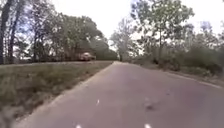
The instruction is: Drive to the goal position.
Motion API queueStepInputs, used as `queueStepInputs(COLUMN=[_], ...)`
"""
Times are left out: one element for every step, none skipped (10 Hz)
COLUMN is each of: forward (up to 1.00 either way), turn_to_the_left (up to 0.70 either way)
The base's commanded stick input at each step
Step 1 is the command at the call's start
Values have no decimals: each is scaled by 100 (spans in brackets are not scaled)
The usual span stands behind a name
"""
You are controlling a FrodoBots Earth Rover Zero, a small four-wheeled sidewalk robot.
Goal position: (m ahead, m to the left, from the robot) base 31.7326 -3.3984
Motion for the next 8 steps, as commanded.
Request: queueStepInputs(forward=[100,100,100,100,100,100,100,100], turn_to_the_left=[0,0,-19,-27,0,0,0,0])
